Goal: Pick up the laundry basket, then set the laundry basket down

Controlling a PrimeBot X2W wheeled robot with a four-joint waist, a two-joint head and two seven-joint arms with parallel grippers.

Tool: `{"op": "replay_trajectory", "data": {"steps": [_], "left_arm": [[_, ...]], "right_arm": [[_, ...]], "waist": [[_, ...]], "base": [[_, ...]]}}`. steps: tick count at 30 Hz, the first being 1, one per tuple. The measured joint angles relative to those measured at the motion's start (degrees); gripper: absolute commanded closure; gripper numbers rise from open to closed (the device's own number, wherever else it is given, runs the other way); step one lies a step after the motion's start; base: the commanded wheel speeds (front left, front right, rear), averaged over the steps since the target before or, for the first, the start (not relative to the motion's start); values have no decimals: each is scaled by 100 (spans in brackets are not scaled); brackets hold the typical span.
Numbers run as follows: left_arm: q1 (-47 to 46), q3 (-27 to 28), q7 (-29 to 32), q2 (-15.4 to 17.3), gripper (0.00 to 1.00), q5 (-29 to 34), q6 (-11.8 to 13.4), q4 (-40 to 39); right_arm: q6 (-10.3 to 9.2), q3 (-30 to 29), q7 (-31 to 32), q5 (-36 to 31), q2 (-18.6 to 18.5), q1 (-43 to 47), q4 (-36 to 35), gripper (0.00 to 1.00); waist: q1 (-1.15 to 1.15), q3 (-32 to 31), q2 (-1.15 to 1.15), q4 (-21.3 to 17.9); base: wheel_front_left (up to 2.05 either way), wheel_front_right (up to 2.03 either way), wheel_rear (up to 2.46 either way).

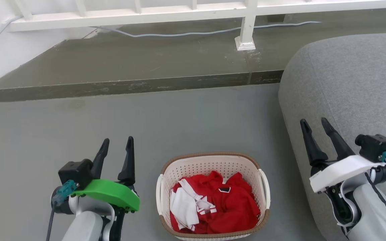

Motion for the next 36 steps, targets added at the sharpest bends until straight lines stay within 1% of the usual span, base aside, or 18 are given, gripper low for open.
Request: {"op": "replay_trajectory", "data": {"steps": [6,11,22,24,36], "left_arm": [[88,220,-1,-11,0,174,-4,-302],[240,248,-1,-25,0,354,-4,-331],[394,328,-1,-42,0,662,-4,-443],[412,348,-1,-43,0,693,-4,-467],[465,423,-1,-52,0,783,-13,-532]], "right_arm": [[5,-121,0,-120,73,148,-76,0],[48,-191,0,-214,112,216,-105,0],[75,-346,0,-413,234,327,-183,0],[103,-365,0,-432,249,366,-183,0],[107,-464,0,-563,335,385,-186,0]], "waist": [[0,-18,0,-2],[0,-19,0,-2],[0,12,0,11],[0,18,0,13],[0,26,0,18]], "base": [[0,0,0],[0,0,0],[0,0,0],[0,0,0],[0,0,0]]}}
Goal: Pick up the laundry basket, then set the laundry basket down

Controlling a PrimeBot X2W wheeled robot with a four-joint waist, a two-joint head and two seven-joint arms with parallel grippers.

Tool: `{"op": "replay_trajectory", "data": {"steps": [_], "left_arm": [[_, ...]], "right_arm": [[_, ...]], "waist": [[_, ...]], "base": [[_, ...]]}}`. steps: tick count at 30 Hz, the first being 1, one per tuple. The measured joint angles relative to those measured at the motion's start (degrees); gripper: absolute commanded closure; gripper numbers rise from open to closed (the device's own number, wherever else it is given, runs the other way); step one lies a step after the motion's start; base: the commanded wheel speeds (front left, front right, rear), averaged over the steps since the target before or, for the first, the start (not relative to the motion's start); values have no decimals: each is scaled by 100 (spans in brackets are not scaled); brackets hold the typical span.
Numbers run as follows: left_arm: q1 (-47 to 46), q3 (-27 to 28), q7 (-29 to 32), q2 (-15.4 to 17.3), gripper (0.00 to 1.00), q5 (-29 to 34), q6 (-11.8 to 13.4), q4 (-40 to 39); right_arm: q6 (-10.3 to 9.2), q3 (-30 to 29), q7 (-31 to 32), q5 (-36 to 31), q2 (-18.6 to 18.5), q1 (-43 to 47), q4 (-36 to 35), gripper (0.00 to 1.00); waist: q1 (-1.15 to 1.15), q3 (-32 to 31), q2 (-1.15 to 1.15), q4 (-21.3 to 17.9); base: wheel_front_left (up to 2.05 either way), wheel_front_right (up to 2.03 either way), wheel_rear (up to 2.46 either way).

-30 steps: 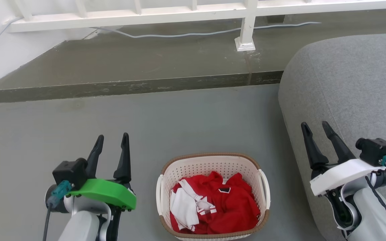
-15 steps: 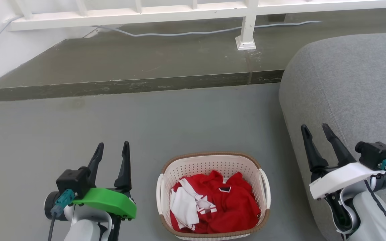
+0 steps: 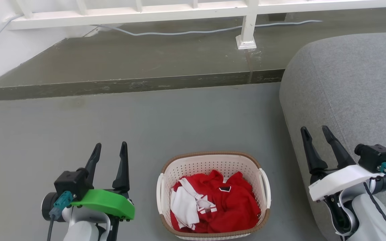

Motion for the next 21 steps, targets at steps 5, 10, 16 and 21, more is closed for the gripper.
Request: {"op": "replay_trajectory", "data": {"steps": [5,10,16,21], "left_arm": [[18,22,0,-2,0,3,-44,-10],[73,12,7,-8,100,-7,-91,38],[294,-20,26,-30,100,-53,-91,288],[297,-14,32,-30,100,-207,-94,267]], "right_arm": [[1,-10,0,-62,49,2,0,0],[15,-23,3,-99,80,9,47,100],[-2,13,20,-78,225,259,285,100],[-2,-32,30,129,234,258,277,100]], "waist": [[0,-16,0,-3],[0,-28,0,-4],[0,-29,0,-3],[0,-39,0,8]], "base": [[0,0,0],[0,0,0],[0,0,0],[0,0,0]]}}
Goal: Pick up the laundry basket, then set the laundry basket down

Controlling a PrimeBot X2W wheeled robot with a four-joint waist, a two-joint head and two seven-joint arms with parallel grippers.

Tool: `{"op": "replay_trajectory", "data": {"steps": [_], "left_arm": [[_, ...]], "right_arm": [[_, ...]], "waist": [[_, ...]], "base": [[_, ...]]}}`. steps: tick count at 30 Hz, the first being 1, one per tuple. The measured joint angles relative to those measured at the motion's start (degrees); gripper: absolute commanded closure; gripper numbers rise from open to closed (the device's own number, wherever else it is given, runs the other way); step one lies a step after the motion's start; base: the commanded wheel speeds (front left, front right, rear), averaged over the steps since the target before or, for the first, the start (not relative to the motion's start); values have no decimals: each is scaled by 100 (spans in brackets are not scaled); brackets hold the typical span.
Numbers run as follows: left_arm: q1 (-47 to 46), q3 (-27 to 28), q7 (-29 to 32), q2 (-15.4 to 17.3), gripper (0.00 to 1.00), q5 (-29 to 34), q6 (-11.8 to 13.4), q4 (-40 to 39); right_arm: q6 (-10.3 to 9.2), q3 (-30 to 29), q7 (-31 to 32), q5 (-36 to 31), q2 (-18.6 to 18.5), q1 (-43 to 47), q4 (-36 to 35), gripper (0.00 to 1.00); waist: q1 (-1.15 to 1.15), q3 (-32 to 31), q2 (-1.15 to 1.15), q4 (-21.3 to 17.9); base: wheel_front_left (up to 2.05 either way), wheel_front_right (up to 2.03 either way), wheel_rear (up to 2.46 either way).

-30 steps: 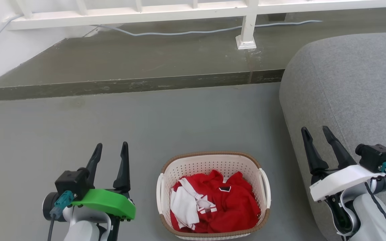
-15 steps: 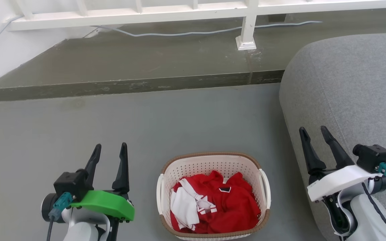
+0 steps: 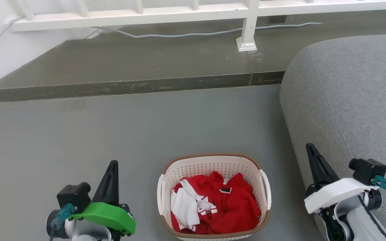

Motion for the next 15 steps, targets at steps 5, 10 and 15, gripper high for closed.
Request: {"op": "replay_trajectory", "data": {"steps": [5,10,15], "left_arm": [[10,48,54,-1,100,-355,-12,-31],[12,127,159,-3,100,-797,-51,-38],[12,231,249,-3,100,-1088,-58,-45]], "right_arm": [[0,-68,102,344,21,0,-19,100],[0,-153,203,755,36,0,-38,100],[0,-242,302,1045,59,0,-63,100]], "waist": [[0,-13,0,17],[0,-23,0,28],[0,-33,0,40]], "base": [[0,0,0],[0,0,0],[0,0,0]]}}
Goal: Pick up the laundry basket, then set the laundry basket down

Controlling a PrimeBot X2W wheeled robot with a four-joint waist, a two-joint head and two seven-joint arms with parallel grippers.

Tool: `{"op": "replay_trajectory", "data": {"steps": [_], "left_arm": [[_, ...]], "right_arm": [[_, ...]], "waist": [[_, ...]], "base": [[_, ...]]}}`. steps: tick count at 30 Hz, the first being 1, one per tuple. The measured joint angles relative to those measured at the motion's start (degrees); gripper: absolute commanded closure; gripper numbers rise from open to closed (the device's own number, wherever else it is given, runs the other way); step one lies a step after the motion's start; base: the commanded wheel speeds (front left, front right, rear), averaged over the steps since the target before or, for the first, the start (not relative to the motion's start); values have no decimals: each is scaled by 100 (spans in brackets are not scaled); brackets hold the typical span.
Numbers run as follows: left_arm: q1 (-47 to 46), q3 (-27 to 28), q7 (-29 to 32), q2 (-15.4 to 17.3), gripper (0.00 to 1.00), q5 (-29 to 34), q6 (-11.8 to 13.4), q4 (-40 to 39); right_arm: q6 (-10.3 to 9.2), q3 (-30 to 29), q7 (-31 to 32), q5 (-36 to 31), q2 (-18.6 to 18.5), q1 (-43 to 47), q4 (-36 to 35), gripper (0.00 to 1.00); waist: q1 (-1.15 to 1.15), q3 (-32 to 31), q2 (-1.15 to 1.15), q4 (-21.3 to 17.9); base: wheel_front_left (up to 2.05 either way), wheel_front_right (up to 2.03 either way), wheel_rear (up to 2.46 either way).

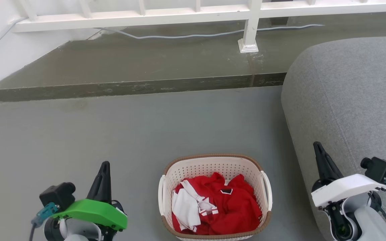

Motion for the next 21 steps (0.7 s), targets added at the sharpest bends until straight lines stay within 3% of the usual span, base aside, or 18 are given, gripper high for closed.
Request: {"op": "replay_trajectory", "data": {"steps": [21], "left_arm": [[0,356,399,15,100,-1411,-148,-7]], "right_arm": [[0,-374,398,1302,111,-2,-68,100]], "waist": [[0,-44,0,51]], "base": [[0,0,0]]}}
